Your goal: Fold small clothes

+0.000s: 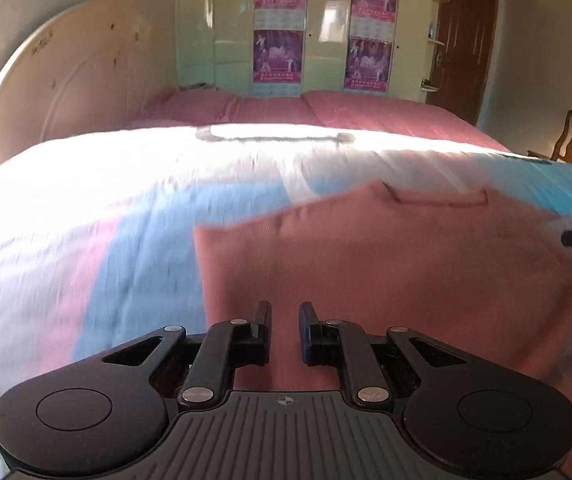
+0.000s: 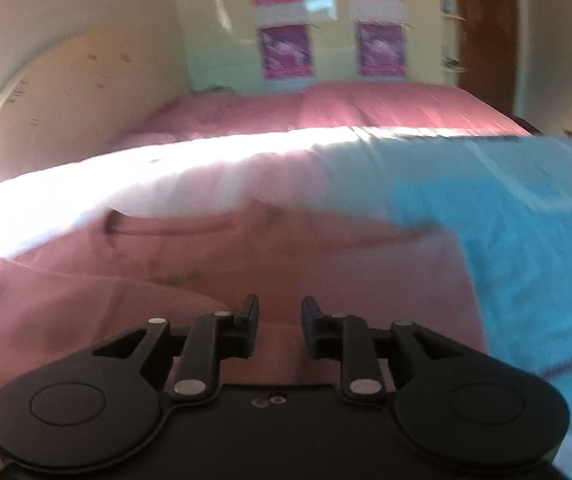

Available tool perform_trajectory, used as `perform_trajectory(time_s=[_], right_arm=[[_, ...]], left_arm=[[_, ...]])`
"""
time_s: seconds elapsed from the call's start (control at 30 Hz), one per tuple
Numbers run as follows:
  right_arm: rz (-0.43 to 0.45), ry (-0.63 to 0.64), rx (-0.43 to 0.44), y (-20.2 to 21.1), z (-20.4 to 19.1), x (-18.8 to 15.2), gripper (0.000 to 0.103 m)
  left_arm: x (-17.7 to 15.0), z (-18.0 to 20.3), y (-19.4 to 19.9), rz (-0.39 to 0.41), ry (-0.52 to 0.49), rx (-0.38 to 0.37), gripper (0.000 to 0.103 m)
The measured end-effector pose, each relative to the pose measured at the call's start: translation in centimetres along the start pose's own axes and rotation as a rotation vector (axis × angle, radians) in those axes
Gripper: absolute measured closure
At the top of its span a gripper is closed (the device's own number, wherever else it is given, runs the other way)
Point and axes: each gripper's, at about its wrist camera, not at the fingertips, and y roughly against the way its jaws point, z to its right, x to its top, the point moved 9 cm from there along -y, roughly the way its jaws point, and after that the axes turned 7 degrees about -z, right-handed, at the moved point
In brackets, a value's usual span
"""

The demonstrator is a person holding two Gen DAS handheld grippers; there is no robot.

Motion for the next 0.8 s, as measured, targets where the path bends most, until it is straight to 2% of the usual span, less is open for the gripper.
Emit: perform_trajectory(time_s=[0.03, 0.07, 0.1, 0.17, 0.2, 0.27, 0.33, 0.37, 0.4, 0.47, 0.53, 0.6, 0.67, 0.7, 0.8], right_arm=[[-0.013, 0.025, 0.019, -0.5, -0.9, 0.3, 0.081], [-0.028, 0.05, 0.037, -1.1, -1.9, 0.4, 0.081], [-0.04, 0.068, 0.062, -1.7, -3.0, 0.5, 0.081], [-0.054, 0.105, 0.089, -2.8, -4.9, 0.7, 0.082], [-0.07, 0.127, 0.072, -3.6, -5.3, 0.5, 0.083], [-0.11, 0.142, 0.018, -5.2, -5.1, -0.1, 0.085], [-0.112, 0.133, 0.007, -5.1, -5.1, 0.1, 0.085], [-0.119, 0.132, -0.006, -4.7, -5.2, 0.1, 0.084], [-0.107, 0.13, -0.009, -3.9, -5.6, 0.2, 0.077], [-0.071, 0.129, 0.046, -1.8, -6.9, -0.1, 0.075], [-0.081, 0.154, 0.084, -0.7, -8.2, -1.3, 0.075], [-0.104, 0.185, 0.118, 0.1, -9.7, -3.2, 0.075], [-0.119, 0.229, 0.129, 0.7, -10.6, -5.2, 0.075], [-0.122, 0.244, 0.118, 0.8, -10.7, -5.8, 0.076], [-0.117, 0.233, 0.049, 1.5, -8.7, -6.8, 0.08]], left_arm=[[0.9, -0.3, -1.0, -0.006, -0.001, 0.011, 0.086], [1.8, -0.6, -2.0, -0.01, 0.006, 0.014, 0.077], [2.4, -0.9, -2.9, -0.012, 0.014, 0.013, 0.063], [3.0, -1.8, -5.3, -0.035, 0.029, 0.038, 0.047], [2.9, -2.5, -6.4, -0.056, 0.035, 0.051, 0.045], [2.9, -2.9, -6.7, -0.045, 0.046, 0.024, 0.044], [2.9, -2.6, -5.6, -0.053, 0.026, 0.064, 0.044], [2.7, -2.0, -4.3, -0.03, 0.015, 0.06, 0.044], [2.4, -1.0, -3.2, -0.016, 0.01, 0.028, 0.044], [1.2, 2.0, -0.8, 0.01, -0.04, -0.019, 0.044], [-0.7, 4.8, 0.8, 0.019, -0.081, -0.034, 0.044], [-2.2, 6.4, 1.9, 0.024, -0.08, -0.056, 0.044], [-3.7, 6.7, 2.2, 0.007, -0.048, -0.042, 0.044], [-4.4, 6.6, 2.2, -0.008, -0.025, -0.05, 0.044], [-5.9, 4.9, 2.3, -0.022, 0.017, -0.009, 0.044]])
